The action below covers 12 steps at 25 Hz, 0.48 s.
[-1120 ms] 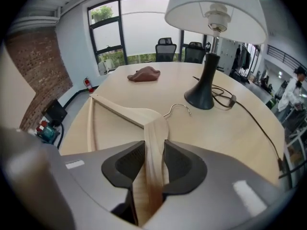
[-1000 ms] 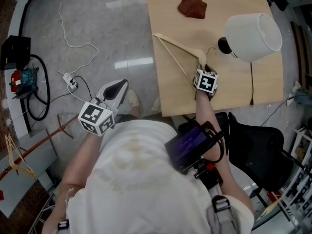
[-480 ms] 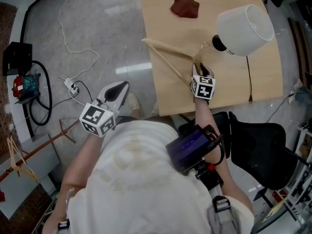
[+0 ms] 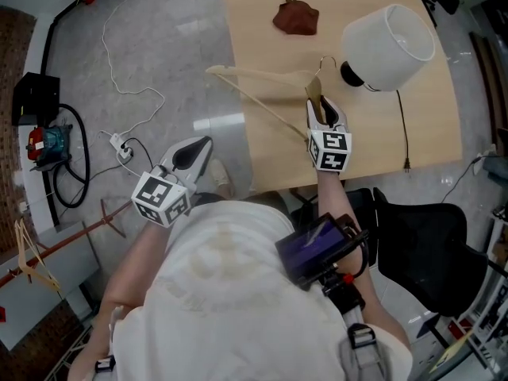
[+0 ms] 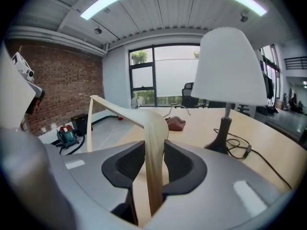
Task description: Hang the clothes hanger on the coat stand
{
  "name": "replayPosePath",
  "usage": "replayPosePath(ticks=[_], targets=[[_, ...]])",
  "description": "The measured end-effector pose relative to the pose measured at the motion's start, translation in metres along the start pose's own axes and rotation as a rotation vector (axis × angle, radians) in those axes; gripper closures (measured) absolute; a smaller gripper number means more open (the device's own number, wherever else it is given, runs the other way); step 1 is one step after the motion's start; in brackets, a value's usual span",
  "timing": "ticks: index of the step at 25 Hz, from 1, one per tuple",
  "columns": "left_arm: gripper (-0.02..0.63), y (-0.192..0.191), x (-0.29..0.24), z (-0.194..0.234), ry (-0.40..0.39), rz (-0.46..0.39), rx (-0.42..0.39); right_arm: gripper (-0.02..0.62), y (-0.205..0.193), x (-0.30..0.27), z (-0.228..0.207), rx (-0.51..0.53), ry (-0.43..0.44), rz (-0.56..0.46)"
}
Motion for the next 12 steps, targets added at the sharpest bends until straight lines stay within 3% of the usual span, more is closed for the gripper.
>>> replayPosePath(ticks=[12], targets=[[0.604, 0.001, 0.048, -0.006, 0.135, -0.061, 0.072, 0.457, 0.089, -0.007, 0.048, 0.084, 0.228, -0.271]])
Point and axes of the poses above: the fingertips, and each gripper's own axes: x backward along the fingers, z to its left, y out of its top, the point moved 10 cm from there along x, backward along the fingers, and after that the axes turned 12 degrees about y, right-handed, at the moved point
